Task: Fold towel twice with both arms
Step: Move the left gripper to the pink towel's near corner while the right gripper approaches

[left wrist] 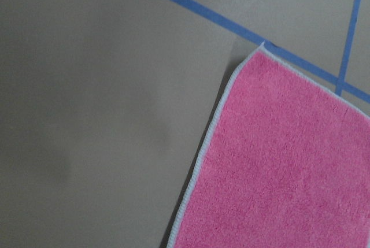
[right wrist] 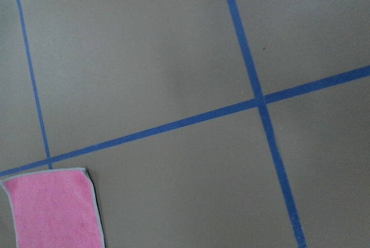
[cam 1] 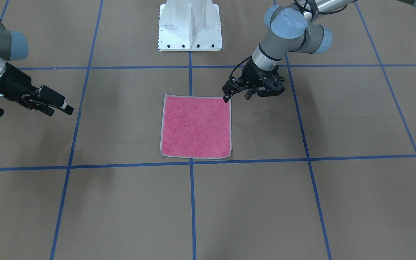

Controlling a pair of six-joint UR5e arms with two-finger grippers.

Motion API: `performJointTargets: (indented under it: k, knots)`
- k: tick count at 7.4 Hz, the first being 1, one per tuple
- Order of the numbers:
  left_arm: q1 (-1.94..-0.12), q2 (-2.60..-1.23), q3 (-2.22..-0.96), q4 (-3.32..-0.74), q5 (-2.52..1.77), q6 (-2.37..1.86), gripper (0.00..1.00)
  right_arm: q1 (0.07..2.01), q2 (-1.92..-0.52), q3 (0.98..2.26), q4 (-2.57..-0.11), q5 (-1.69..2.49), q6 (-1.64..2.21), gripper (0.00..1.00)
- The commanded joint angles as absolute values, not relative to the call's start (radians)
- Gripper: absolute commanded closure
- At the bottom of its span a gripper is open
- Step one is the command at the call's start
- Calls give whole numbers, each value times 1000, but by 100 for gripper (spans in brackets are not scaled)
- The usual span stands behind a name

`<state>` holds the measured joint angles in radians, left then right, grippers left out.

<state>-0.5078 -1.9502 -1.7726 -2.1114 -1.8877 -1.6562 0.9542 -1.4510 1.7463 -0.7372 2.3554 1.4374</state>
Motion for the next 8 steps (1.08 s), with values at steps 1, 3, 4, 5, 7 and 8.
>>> performJointTargets:
  k: [1, 3, 4, 5, 7, 8]
  knots:
    - [-462, -1954, -1760, -2112, -1875, -1660, 0, 887, -1430, 1769, -732, 2344, 1451, 0]
    - [-443, -1989, -1695, -2117, -1833, -1658, 2, 836, -1425, 1769, -732, 2307, 1465, 0]
    - [-443, -1991, -1681, -2120, -1830, -1658, 9, 833, -1421, 1769, -732, 2307, 1466, 0]
    - [-443, -1993, -1681, -2120, -1830, -1658, 17, 831, -1416, 1769, -732, 2307, 1466, 0]
    - [-443, -1993, -1683, -2120, -1832, -1660, 29, 831, -1416, 1770, -732, 2309, 1466, 0]
    - [-443, -1991, -1684, -2120, -1832, -1660, 33, 831, -1413, 1770, -732, 2309, 1466, 0]
